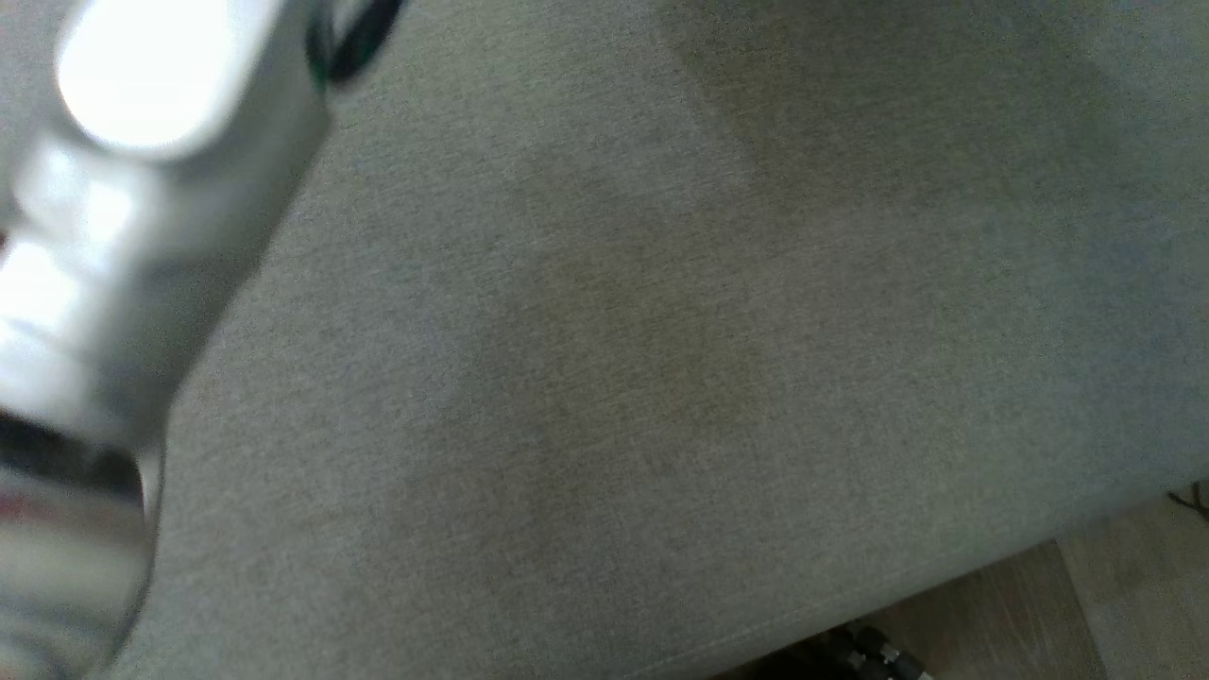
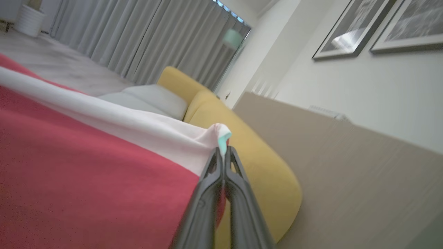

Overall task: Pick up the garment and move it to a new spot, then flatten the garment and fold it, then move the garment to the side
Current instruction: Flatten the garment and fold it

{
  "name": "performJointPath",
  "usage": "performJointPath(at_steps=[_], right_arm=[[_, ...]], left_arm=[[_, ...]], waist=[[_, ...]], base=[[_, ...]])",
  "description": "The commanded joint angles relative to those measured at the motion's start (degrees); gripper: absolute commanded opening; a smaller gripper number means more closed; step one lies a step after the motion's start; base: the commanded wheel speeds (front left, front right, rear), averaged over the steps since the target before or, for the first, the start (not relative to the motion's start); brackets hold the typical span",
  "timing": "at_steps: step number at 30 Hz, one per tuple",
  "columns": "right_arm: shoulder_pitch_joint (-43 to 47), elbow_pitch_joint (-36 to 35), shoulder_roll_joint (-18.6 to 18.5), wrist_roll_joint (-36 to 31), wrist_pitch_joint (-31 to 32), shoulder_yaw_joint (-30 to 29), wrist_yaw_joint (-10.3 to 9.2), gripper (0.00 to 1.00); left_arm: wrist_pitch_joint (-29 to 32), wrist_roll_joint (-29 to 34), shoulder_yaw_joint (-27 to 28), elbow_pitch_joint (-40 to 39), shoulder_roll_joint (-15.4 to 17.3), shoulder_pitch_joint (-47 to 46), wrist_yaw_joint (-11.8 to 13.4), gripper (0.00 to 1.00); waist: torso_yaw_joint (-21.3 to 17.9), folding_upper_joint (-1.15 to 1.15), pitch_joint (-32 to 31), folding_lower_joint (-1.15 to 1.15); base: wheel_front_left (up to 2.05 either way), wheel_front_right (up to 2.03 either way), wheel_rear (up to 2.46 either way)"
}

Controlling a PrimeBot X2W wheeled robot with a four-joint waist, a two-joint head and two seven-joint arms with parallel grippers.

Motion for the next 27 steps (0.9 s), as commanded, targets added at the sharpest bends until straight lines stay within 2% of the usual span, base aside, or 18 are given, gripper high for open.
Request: performJointPath(at_steps=[1,6,10,14,21,24,27], right_arm=[[7.2,-1.9,-0.1,-1.7,-0.1,-2.2,0.39,0.0],[25.8,-8.1,4.1,-7.6,-0.1,-13.2,0.39,0.0],[42.7,-17.3,10.8,-12.2,-0.1,-24.0,0.39,0.0],[58.9,-28.4,18.0,-16.4,0.2,-31.9,0.39,0.0],[78.6,-46.2,26.5,-19.3,4.5,-39.5,0.39,0.0],[82.3,-52.1,28.4,-20.6,7.0,-40.5,0.39,0.0],[82.5,-54.4,28.6,-20.7,8.7,-40.9,0.39,0.0]], left_arm=[[-0.2,-0.3,0.8,-2.3,3.0,2.9,0.1,0.0],[-0.2,-1.4,4.7,-8.3,5.1,19.0,0.1,0.0],[-0.2,0.6,9.4,-15.1,5.7,33.7,0.1,0.0],[-0.2,5.4,12.9,-22.1,6.5,48.2,0.4,0.0],[-0.3,9.7,14.4,-30.2,7.9,66.4,1.3,0.0],[-0.3,9.1,15.3,-33.6,7.7,69.7,1.8,0.0],[-0.3,8.9,15.5,-35.5,6.8,69.8,2.0,0.0]], waist=[[0.6,0.0,0.2,0.0],[2.9,0.0,-0.1,0.0],[4.3,0.0,-1.6,0.0],[5.3,0.0,-3.8,0.0],[6.8,0.0,-6.7,0.0],[7.4,0.0,-6.9,0.0],[8.2,0.0,-6.5,0.0]], base=[[0.0,0.0,0.0],[0.0,0.0,0.0],[0.0,0.0,0.0],[0.0,0.0,0.0],[0.0,0.0,0.0],[0.0,0.0,0.0],[0.0,0.0,0.0]])
